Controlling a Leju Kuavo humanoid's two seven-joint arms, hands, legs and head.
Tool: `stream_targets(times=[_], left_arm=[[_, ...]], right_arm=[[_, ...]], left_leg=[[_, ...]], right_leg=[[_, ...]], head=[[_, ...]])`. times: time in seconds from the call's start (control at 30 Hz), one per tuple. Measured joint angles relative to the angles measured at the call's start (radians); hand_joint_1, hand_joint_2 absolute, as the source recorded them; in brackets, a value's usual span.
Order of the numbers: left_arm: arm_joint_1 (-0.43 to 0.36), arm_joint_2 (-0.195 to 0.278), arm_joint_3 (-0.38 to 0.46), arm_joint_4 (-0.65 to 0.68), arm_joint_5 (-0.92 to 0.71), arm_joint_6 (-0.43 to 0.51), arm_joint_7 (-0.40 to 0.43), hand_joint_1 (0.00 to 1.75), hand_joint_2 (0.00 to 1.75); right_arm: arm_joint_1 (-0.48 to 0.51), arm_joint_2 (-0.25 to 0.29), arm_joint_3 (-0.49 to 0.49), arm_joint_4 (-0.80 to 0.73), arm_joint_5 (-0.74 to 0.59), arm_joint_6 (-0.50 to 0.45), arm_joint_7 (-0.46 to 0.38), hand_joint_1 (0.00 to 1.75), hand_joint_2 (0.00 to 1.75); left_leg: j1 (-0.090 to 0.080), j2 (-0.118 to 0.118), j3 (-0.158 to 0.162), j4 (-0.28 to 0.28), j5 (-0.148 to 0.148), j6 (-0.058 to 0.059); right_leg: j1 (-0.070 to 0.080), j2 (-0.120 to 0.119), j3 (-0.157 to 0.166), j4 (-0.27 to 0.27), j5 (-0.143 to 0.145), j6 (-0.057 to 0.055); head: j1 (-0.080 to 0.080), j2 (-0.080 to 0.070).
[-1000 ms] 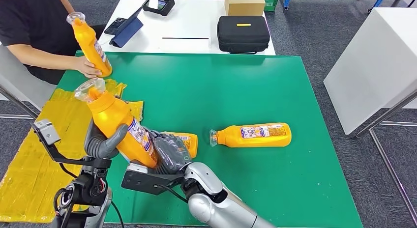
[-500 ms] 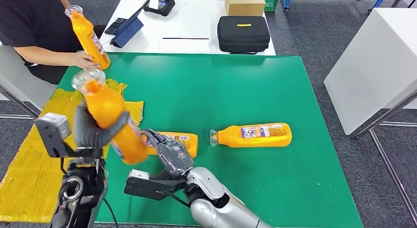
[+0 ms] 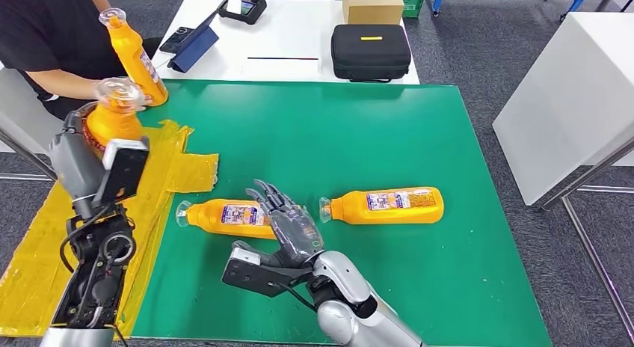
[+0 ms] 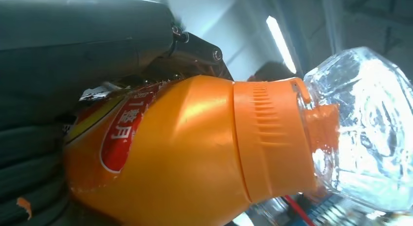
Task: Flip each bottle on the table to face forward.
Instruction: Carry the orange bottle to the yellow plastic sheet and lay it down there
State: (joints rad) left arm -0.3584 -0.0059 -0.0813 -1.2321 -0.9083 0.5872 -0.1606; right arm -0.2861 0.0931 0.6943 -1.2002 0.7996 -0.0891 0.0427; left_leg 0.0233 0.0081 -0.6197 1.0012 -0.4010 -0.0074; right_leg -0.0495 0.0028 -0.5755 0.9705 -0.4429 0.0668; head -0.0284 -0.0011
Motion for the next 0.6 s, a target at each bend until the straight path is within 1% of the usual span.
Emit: stream_targets(times=[0.07, 0.27, 0.33, 0.47, 0.5, 0.6], left_arm=[[-0.032, 0.002, -0.020, 0.073, -0.113, 0.015, 0.039, 1.75, 1.75], [-0.127, 0.000, -0.121, 0.341, -0.330, 0.039, 0.119, 1.75, 1.75], [-0.158, -0.001, -0.151, 0.428, -0.366, 0.025, 0.136, 1.75, 1.75], [-0.207, -0.004, -0.193, 0.571, -0.387, -0.037, 0.143, 1.75, 1.75], [-0.215, -0.004, -0.200, 0.599, -0.389, -0.046, 0.142, 1.40, 1.75], [-0.235, -0.005, -0.221, 0.660, -0.410, -0.078, 0.158, 0.10, 0.44]], right_arm=[[0.000, -0.004, 0.000, -0.003, 0.004, 0.009, 0.004, 0.00, 1.75], [-0.008, -0.013, 0.005, -0.003, 0.005, 0.027, 0.003, 0.00, 1.75], [-0.015, -0.015, 0.009, -0.003, 0.004, 0.031, -0.003, 0.00, 1.75], [-0.028, -0.022, 0.021, 0.001, -0.004, 0.037, -0.013, 0.00, 1.75], [-0.031, -0.023, 0.023, 0.002, -0.005, 0.038, -0.014, 0.00, 1.75], [-0.039, -0.028, 0.030, 0.007, -0.011, 0.041, -0.020, 0.00, 1.75]], left_leg=[[0.000, 0.000, 0.000, 0.000, 0.000, 0.000], [0.000, 0.000, 0.000, 0.000, 0.001, 0.001], [0.000, 0.000, 0.000, 0.000, 0.001, 0.001], [0.000, 0.001, 0.000, 0.000, 0.001, 0.001], [0.000, 0.001, 0.000, 0.000, 0.001, 0.001], [0.000, 0.000, -0.001, 0.000, 0.001, 0.001]], right_leg=[[0.000, 0.000, 0.000, 0.000, 0.000, 0.000], [0.000, 0.000, 0.000, 0.000, 0.001, 0.001], [0.000, 0.000, 0.000, 0.000, 0.001, 0.001], [0.000, 0.001, 0.000, 0.000, 0.001, 0.002], [0.000, 0.001, 0.000, 0.000, 0.001, 0.002], [0.000, 0.001, 0.000, 0.000, 0.001, 0.002]], head=[[0.000, 0.000], [0.000, 0.000], [0.000, 0.000], [0.000, 0.000], [0.000, 0.000], [0.000, 0.000]])
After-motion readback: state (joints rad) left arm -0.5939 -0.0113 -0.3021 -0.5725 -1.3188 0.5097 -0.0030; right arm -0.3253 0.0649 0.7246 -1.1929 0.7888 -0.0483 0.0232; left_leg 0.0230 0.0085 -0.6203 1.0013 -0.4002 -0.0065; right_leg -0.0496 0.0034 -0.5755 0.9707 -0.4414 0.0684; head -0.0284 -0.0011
